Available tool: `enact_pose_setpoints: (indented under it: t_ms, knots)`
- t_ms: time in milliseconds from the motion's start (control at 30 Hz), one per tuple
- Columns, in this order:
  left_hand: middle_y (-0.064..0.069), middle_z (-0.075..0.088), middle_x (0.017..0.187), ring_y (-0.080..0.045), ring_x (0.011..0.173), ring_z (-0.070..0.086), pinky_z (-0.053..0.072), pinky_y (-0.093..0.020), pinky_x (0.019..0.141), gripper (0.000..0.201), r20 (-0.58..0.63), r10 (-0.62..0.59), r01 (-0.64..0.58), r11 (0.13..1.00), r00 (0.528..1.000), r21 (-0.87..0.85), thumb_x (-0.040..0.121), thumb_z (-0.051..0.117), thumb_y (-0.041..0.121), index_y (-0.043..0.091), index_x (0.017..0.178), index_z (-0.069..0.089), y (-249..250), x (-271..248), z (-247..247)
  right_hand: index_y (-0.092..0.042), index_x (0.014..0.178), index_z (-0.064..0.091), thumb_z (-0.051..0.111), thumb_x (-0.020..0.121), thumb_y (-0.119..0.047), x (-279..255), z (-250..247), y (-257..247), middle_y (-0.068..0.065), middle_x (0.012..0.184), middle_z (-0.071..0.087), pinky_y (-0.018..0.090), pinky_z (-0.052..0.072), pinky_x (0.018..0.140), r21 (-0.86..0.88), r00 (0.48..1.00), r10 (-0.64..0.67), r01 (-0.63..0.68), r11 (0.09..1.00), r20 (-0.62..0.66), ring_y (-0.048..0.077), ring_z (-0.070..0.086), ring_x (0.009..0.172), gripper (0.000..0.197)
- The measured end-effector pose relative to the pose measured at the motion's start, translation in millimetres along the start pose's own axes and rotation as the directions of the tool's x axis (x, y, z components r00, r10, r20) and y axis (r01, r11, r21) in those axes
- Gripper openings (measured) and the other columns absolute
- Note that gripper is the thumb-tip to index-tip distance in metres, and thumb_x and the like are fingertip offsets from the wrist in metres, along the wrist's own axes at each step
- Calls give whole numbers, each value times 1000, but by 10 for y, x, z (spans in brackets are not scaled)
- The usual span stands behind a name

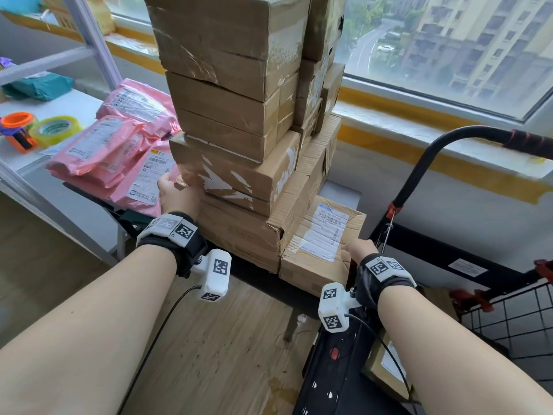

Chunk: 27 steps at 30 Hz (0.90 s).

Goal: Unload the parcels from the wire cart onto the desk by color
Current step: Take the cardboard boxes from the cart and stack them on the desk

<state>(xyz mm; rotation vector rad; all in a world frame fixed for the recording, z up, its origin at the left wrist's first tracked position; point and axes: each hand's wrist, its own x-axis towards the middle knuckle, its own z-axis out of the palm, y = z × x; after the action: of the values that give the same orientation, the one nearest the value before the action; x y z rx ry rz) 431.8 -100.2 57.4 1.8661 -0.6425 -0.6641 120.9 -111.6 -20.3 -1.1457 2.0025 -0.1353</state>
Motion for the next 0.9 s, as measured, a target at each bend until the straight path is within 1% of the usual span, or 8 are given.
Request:
enact_pose_setpoints:
  t_ms: [67, 167, 300, 400, 500, 567, 667, 900]
  knots:
    - [-14, 50, 130, -31, 117, 50, 41, -37, 94, 44, -62, -23, 24, 1000, 998, 14, 85, 47, 18, 10, 128, 42, -22, -37, -49, 7, 137, 39, 38, 97, -9, -41, -84, 31, 21, 137, 45, 22, 36, 75, 6, 996, -29, 29, 1000, -86, 30, 41, 130, 43]
    - [-15, 54, 122, -30, 110, 53, 39, -31, 83, 20, -105, -17, 24, 997, 994, 72, 82, 50, 14, 15, 101, 48, -52, -158, -192, 4, 138, 39, 38, 95, -7, -297, -211, 24, 19, 131, 48, 24, 34, 85, 63, 991, -46, 54, 997, -124, 29, 41, 130, 44]
    - [-13, 62, 109, -30, 99, 54, 39, -30, 83, 24, 189, 149, -201, 933, 971, 297, 87, 50, 17, 9, 106, 62, -31, -509, -314, -6, 137, 46, 48, 90, -6, -731, -231, 86, 11, 141, 46, 34, 34, 109, 119, 975, -97, 122, 985, -198, 28, 43, 131, 47]
    - [-9, 64, 106, -28, 105, 56, 40, -29, 88, 22, 415, 248, -410, 835, 876, 366, 85, 56, 23, 13, 102, 66, -1, -814, -320, -13, 131, 55, 54, 87, -7, -1054, -251, 176, 4, 133, 55, 31, 39, 106, 175, 961, -122, 168, 970, -247, 22, 52, 121, 45]
    - [-2, 67, 106, -22, 104, 59, 42, -27, 87, 17, 619, 265, -522, 806, 740, 280, 84, 58, 24, 21, 96, 69, 45, -1070, -221, -12, 130, 56, 53, 89, -7, -1347, -338, 311, 7, 125, 59, 19, 39, 85, 188, 954, -137, 191, 963, -266, 12, 51, 101, 42]
    - [1, 66, 103, -18, 99, 59, 44, -27, 85, 15, 697, 295, -584, 783, 653, 215, 84, 57, 22, 22, 94, 68, 134, -1273, -136, -10, 126, 59, 52, 90, -4, -1541, -410, 407, 8, 128, 60, 17, 39, 81, 218, 942, -141, 213, 952, -304, 17, 56, 108, 37]
    - [2, 64, 98, -15, 92, 58, 47, -26, 82, 13, 746, 363, -646, 755, 558, 116, 85, 56, 22, 22, 94, 65, 336, -1589, 10, -11, 112, 68, 55, 87, -1, -1780, -562, 562, 6, 121, 65, 18, 40, 86, 281, 908, -125, 251, 926, -400, 20, 58, 113, 30]
    - [7, 66, 98, -13, 93, 60, 50, -29, 85, 14, 805, 433, -716, 698, 406, -14, 86, 54, 23, 25, 93, 66, 555, -2232, 494, -21, 85, 70, 55, 83, -2, -1982, -971, 1106, 4, 90, 69, 26, 47, 83, 376, 884, -28, 227, 898, -467, 19, 60, 89, 25]
